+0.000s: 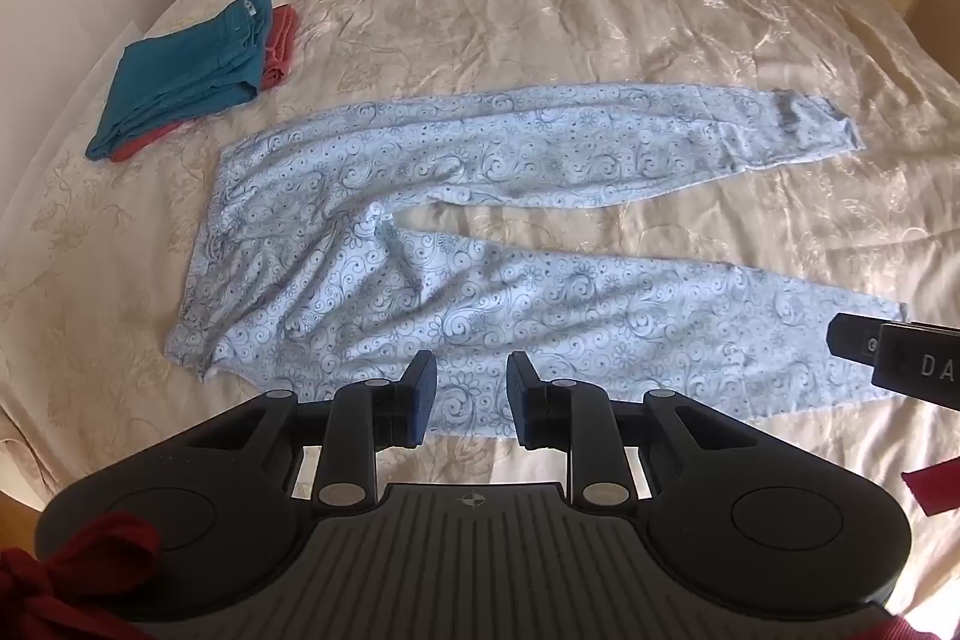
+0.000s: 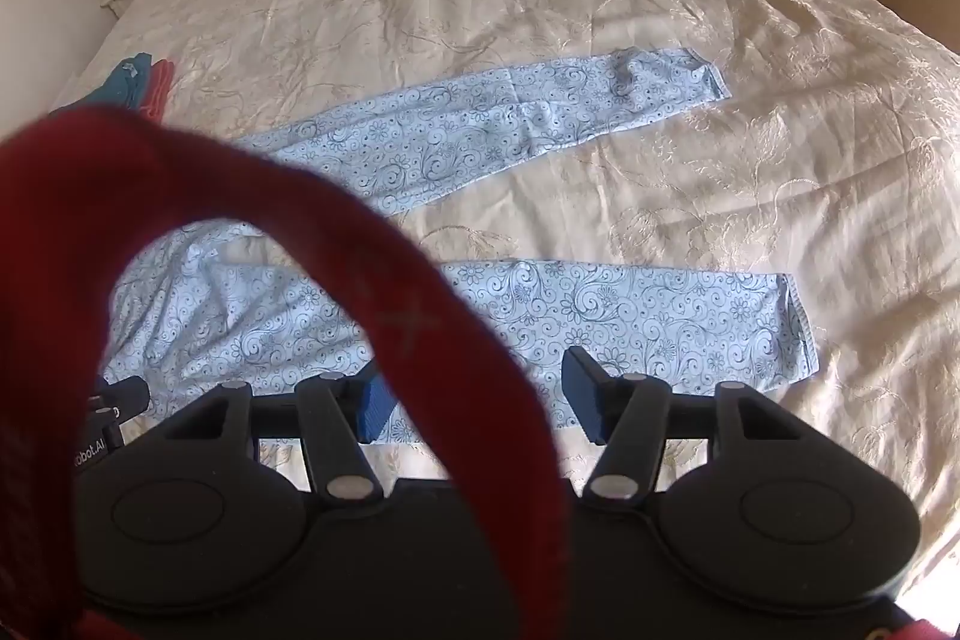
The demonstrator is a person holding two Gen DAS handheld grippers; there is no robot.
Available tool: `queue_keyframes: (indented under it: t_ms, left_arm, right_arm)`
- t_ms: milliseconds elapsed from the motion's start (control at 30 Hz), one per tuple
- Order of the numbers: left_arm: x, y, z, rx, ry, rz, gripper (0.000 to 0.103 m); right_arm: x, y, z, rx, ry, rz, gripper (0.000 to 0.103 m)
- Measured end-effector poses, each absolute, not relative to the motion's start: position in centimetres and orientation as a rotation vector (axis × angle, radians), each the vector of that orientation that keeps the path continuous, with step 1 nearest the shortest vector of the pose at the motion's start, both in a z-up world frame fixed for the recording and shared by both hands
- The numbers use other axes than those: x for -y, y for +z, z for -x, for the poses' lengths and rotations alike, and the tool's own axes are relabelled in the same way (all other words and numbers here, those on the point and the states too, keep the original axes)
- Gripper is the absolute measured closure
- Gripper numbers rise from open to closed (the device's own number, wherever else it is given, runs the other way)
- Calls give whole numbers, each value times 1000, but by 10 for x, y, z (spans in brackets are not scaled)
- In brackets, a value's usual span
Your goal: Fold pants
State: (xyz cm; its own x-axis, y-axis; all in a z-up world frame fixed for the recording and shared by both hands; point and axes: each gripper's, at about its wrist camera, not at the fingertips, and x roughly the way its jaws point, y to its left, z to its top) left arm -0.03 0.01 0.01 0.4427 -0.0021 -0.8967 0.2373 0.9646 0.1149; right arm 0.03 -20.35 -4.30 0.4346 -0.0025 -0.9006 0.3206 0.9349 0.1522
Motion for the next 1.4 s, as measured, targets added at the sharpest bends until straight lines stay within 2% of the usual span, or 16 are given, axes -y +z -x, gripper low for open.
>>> queue_keyframes:
  t_ms: [1400]
  left_arm:
    - [-8, -9, -5, -1156, -131, -241, 78]
  right_arm:
    - [188, -55, -8, -1174, -165, -323, 40]
